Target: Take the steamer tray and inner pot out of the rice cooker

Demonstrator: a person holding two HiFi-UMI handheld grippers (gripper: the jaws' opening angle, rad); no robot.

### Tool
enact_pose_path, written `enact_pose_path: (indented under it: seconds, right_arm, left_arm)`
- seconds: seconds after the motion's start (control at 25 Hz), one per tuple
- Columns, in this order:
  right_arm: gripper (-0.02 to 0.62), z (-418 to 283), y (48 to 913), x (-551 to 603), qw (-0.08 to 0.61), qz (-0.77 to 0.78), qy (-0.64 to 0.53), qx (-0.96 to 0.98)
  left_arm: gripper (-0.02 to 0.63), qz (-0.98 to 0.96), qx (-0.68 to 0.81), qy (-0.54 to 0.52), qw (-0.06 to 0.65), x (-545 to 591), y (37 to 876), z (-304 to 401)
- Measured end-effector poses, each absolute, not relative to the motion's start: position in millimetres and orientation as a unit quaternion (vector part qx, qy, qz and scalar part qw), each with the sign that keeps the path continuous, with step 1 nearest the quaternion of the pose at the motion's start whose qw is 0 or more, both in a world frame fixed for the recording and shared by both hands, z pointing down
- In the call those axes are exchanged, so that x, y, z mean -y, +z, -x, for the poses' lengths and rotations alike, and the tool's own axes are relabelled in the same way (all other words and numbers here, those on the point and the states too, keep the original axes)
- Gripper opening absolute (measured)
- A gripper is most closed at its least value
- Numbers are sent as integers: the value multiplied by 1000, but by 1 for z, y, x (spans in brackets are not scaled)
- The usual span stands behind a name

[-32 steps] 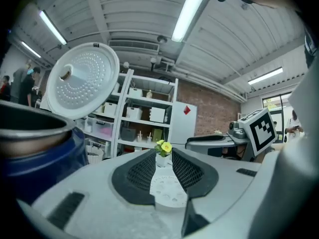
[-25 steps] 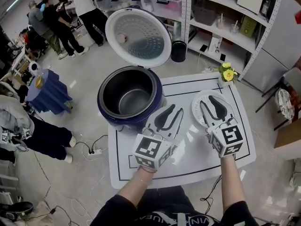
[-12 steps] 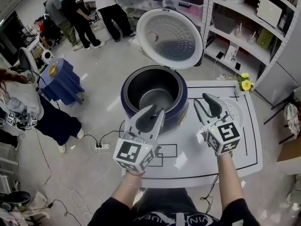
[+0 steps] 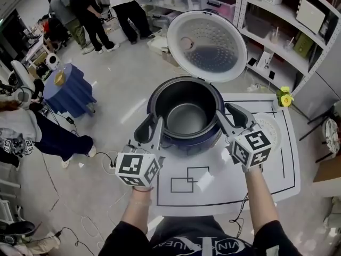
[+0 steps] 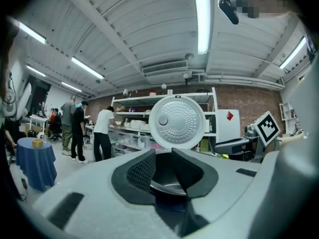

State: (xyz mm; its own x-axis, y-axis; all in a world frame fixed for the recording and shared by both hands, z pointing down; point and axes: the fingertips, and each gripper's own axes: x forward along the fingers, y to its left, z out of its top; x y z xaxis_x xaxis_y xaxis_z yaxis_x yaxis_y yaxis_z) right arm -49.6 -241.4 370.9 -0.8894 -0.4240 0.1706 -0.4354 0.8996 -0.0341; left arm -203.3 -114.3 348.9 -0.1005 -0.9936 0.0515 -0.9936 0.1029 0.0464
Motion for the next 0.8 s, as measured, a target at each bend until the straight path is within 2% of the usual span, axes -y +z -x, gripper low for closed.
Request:
enact_pose_path:
  seconds: [0.32, 0.6, 0.8]
  right_arm:
    - [173, 63, 391, 260, 115, -242, 92, 959]
    - [173, 64, 401, 271, 144, -252, 155, 944]
    - [170, 63, 403, 272, 152, -244, 165, 944]
  left_arm:
    - [87, -669, 740, 23, 63, 129, 370, 237]
    - [98, -681, 728, 20, 73, 137, 370, 241]
    - [129, -691, 716, 30, 92, 141, 376, 239]
